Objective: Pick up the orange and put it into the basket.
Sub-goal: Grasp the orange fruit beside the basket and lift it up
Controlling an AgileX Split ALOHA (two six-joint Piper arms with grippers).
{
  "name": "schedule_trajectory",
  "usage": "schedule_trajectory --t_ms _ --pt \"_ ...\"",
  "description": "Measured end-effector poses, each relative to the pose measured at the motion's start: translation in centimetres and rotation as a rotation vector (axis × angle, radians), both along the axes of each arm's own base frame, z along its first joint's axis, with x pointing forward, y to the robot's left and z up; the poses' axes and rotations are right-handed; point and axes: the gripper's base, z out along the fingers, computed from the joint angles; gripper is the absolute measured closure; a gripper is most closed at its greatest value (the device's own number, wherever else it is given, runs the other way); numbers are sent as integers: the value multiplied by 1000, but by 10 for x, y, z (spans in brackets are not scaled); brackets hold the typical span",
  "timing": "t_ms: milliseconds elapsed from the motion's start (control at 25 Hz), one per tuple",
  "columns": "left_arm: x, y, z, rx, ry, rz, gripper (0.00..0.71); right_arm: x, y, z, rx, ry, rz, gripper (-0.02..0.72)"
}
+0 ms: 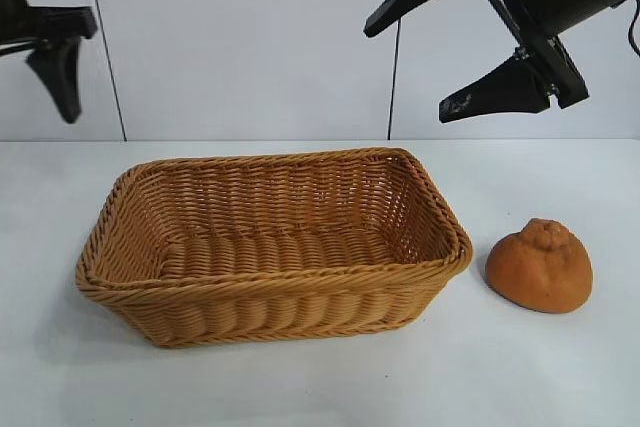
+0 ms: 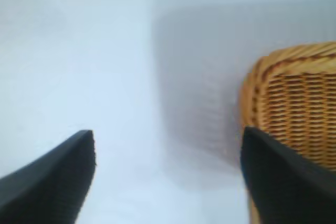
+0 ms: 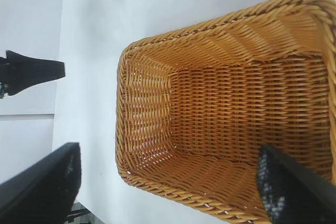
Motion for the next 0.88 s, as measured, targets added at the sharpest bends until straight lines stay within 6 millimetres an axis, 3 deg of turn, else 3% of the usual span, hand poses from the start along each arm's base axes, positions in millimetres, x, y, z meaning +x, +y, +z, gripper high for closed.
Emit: schedule_trajectory --t_ms 160,480,680,880 --pt "-11 20 12 20 35 -1 161 0 0 0 0 0 0 84" --pt "-37 18 49 24 -14 -53 161 0 0 0 0 0 0 84" --pt "-81 17 62 26 -32 -80 161 0 0 0 0 0 0 84" --pt "-146 16 58 25 -20 -83 161 0 0 0 0 0 0 84"
